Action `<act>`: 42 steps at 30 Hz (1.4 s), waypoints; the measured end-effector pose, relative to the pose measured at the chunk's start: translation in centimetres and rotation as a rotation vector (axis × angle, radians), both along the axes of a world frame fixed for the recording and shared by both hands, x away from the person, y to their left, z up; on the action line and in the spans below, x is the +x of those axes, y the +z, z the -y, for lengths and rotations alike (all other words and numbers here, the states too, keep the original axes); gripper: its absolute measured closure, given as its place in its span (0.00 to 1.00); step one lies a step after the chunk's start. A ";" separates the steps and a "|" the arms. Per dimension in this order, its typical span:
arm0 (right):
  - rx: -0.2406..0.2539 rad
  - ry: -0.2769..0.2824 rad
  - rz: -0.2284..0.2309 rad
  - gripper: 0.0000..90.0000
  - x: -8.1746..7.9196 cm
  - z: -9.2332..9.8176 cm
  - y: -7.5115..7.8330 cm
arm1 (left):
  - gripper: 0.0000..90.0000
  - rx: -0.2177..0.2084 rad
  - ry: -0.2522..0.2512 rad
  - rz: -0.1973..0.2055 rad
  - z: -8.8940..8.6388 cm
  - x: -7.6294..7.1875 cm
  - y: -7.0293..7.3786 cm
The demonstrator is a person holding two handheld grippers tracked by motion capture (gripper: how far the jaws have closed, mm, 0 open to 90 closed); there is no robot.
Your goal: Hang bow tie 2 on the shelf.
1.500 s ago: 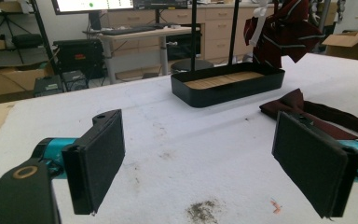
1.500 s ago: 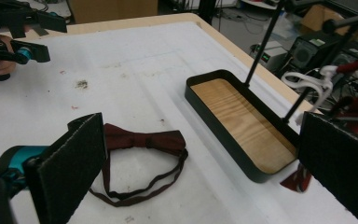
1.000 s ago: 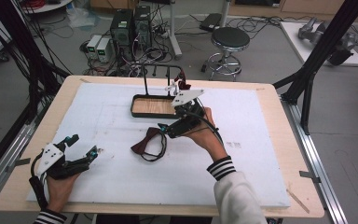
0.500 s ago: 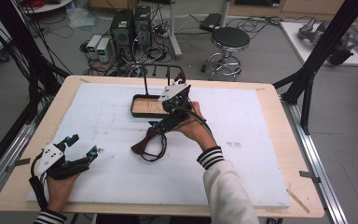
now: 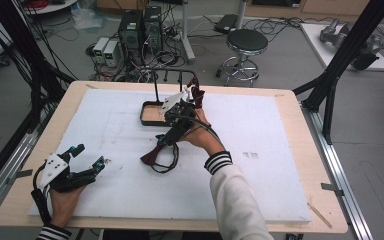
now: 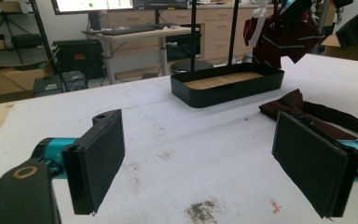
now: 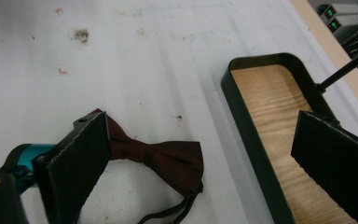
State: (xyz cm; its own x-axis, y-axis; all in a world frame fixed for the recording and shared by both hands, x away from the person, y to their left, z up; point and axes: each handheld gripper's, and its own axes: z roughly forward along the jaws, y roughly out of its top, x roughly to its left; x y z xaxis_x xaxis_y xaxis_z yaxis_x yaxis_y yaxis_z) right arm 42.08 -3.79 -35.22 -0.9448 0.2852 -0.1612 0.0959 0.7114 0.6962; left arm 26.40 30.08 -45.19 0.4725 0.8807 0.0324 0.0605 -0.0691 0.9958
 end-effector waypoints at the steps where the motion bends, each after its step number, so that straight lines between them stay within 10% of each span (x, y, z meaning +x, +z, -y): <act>1: -0.010 0.004 -0.002 0.04 0.1 -0.1 -0.3 | 0.19 -0.001 0.000 0.000 0.0 0.0 0.0; 30: -0.257 0.119 -0.064 0.09 1.2 -2.4 -5.4 | 0.19 -0.001 -0.003 -0.002 -0.1 0.0 0.0; 42: -0.280 0.140 -0.072 0.22 1.3 -2.8 -6.1 | 0.19 -0.001 -0.004 -0.003 -0.1 0.0 0.0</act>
State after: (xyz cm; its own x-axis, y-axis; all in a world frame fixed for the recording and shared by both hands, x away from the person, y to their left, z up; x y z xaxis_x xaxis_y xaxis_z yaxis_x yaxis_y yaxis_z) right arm 43.42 -1.00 -41.28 -0.9836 0.1052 -0.1462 0.0253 0.8844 0.4660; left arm 26.38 30.15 -45.19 0.4765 0.8786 0.0299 0.0630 -0.0680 0.9957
